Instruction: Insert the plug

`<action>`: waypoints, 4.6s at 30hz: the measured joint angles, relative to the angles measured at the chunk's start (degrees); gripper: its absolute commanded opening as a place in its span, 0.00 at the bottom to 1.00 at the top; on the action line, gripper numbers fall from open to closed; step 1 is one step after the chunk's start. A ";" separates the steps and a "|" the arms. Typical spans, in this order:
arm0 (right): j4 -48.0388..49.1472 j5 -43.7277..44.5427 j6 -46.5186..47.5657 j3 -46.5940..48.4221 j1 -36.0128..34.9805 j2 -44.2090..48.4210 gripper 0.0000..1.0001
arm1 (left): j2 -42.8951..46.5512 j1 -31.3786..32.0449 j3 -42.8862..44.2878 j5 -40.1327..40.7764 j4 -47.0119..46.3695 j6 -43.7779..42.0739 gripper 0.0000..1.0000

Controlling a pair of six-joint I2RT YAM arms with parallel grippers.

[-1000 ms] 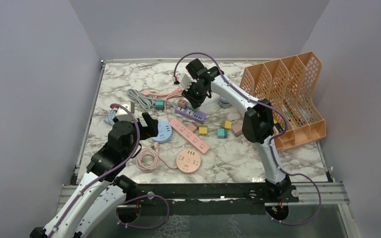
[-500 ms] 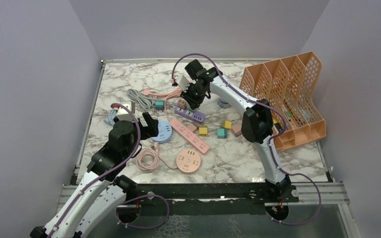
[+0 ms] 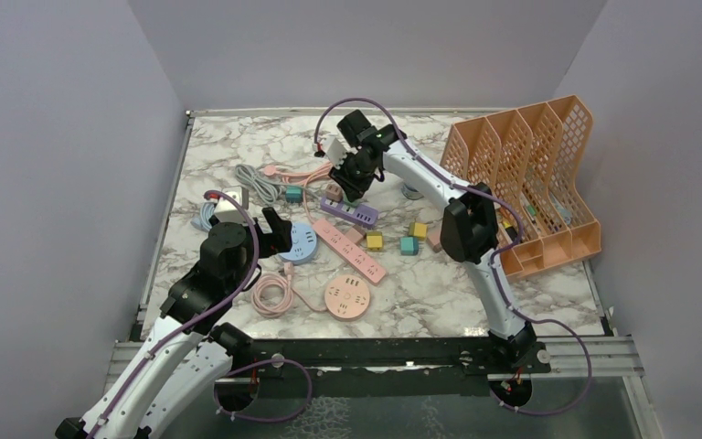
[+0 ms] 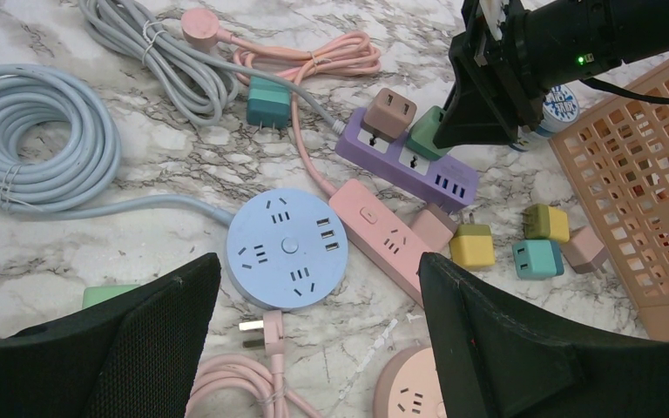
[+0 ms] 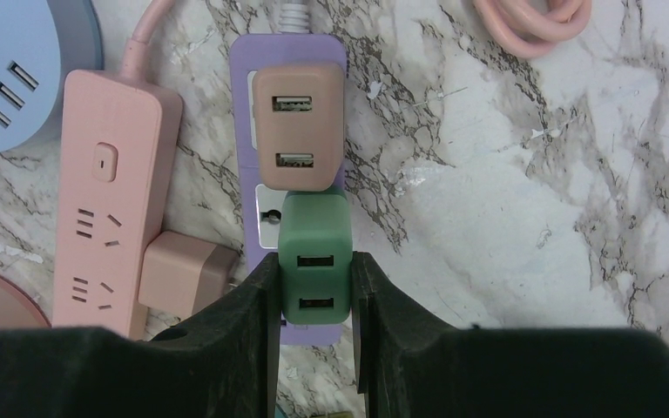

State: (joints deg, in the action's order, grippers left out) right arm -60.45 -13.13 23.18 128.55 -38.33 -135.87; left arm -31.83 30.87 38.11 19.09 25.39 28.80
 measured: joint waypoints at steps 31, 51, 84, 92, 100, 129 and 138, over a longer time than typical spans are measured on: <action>19.02 2.25 -5.44 -19.02 -0.68 8.44 0.41 | -0.07 0.00 0.00 -0.02 0.00 0.00 0.87; 31.19 10.34 -28.09 -43.74 -0.74 39.23 0.54 | -3.23 -0.02 0.00 -4.46 -0.02 1.25 0.87; 47.10 11.08 -56.02 -71.52 -1.62 35.71 0.60 | -9.94 -0.02 -2.91 -13.55 -10.36 7.98 0.87; 47.45 14.51 -55.95 -66.73 -3.32 31.56 0.58 | -10.99 -0.02 -2.91 -13.53 -10.82 8.00 0.87; 44.28 24.98 -56.11 -63.95 -4.85 29.66 0.60 | -10.97 -0.02 -2.91 -13.49 -10.80 8.00 0.87; 42.66 31.04 -55.84 -59.45 -4.81 26.05 0.42 | -10.60 0.00 -4.17 -13.51 -10.75 8.66 0.87; 44.00 28.35 -54.42 -64.67 -4.79 31.06 0.40 | -11.45 -0.02 -4.28 -13.75 -10.80 9.90 0.87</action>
State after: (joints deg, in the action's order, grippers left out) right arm -16.45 15.22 -31.24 63.88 -43.11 -104.81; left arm -43.29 30.85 33.82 5.34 14.59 38.70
